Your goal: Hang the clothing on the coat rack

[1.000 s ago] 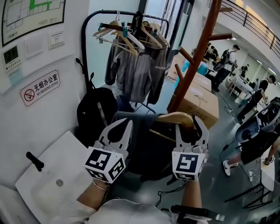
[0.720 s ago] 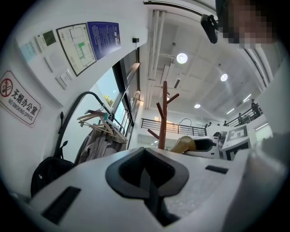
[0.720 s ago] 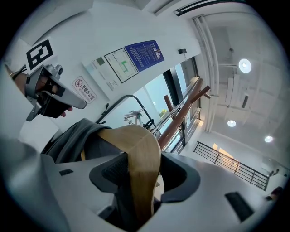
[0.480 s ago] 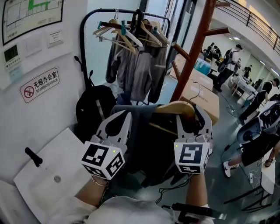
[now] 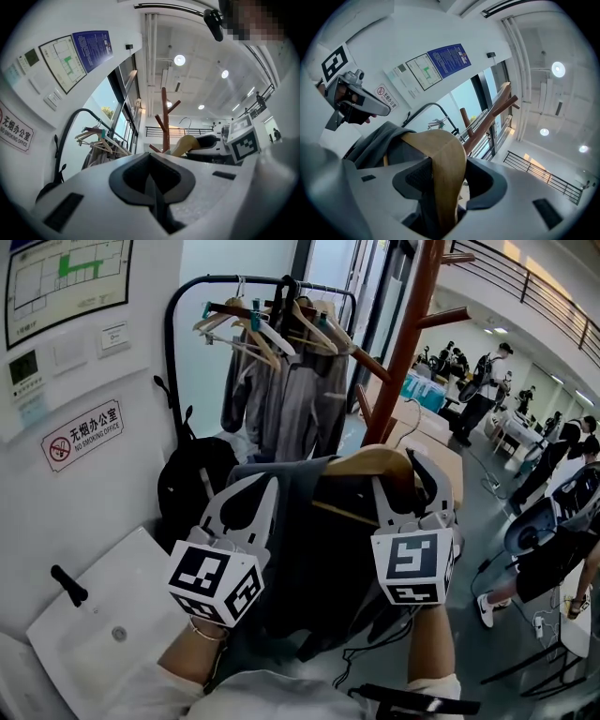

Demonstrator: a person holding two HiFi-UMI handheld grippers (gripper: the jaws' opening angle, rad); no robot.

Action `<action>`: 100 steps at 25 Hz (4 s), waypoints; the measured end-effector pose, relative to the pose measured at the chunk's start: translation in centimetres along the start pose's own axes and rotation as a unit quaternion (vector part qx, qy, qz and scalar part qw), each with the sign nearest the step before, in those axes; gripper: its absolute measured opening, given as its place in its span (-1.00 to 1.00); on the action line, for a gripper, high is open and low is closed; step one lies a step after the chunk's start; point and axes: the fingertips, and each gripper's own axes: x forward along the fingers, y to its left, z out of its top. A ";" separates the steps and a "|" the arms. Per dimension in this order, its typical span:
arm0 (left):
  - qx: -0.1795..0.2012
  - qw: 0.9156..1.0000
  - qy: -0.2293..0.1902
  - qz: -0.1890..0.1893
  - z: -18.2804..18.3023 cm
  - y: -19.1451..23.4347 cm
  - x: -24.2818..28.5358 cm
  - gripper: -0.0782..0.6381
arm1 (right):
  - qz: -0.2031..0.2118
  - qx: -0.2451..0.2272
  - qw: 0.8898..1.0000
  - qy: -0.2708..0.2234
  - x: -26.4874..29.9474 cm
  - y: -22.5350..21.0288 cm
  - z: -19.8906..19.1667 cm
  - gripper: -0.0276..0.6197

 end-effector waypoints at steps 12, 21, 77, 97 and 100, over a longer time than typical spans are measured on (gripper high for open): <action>0.025 0.999 -0.021 0.002 3.3 -0.1 0.3 -0.76 | -0.017 -0.019 1.000 -0.013 0.5 -3.4 2.5 -0.21; 0.040 0.998 -0.048 -0.019 6.7 -0.9 1.2 -0.76 | -0.036 -0.032 0.998 -0.027 0.1 -7.6 5.2 -0.21; -0.016 0.997 -0.057 -0.045 3.8 2.6 3.5 -0.76 | -0.038 -0.103 0.985 0.134 6.9 -10.3 3.9 -0.19; -0.013 0.998 -0.031 -0.047 2.0 1.0 4.0 -0.76 | 0.026 -0.053 0.996 0.063 7.4 -8.3 3.8 -0.06; -0.011 0.998 -0.030 -0.046 2.1 0.8 3.6 -0.76 | 0.036 -0.060 0.997 0.041 7.5 -8.0 4.1 -0.05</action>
